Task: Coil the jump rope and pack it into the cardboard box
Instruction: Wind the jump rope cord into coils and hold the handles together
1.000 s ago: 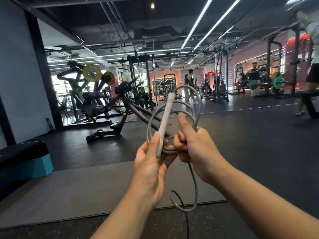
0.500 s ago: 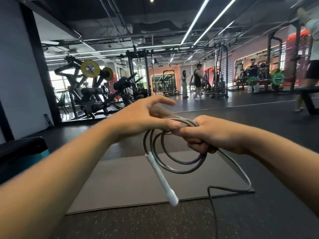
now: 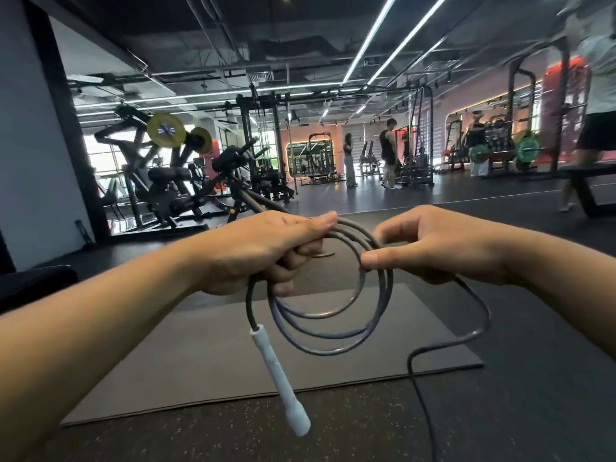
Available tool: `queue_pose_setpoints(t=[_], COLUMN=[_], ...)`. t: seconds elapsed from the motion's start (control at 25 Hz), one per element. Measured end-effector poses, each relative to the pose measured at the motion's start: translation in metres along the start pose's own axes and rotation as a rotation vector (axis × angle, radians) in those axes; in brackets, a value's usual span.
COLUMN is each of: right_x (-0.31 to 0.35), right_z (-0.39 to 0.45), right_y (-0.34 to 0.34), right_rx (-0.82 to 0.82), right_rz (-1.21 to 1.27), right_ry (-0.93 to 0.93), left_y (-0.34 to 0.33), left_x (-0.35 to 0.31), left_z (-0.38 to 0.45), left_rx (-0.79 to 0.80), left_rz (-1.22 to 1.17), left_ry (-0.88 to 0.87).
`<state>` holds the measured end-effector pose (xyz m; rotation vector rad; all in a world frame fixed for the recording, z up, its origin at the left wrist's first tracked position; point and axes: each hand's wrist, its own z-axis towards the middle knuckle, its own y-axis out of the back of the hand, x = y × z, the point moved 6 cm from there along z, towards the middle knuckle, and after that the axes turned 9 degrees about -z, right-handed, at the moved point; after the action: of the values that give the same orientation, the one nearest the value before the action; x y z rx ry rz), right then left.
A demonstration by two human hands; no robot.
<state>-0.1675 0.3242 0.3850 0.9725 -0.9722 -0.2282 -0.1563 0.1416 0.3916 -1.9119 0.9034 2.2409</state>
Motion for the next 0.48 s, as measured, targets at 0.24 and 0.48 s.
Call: queue_pose_setpoints(t=[0.24, 0.48], right_x=[-0.05, -0.089], right_z=[-0.011, -0.022], right_y=[0.017, 0.004], right_rx=[-0.16, -0.143], right_rz=[0.224, 0.388], right_ry=[-0.103, -0.194], left_y=[0.019, 0.027], left_x=[-0.008, -0.018], left_z=[-0.004, 0.0], left_rx=[-0.085, -0.168], left_rz=[-0.119, -0.259], left_ry=[-0.049, -0.097])
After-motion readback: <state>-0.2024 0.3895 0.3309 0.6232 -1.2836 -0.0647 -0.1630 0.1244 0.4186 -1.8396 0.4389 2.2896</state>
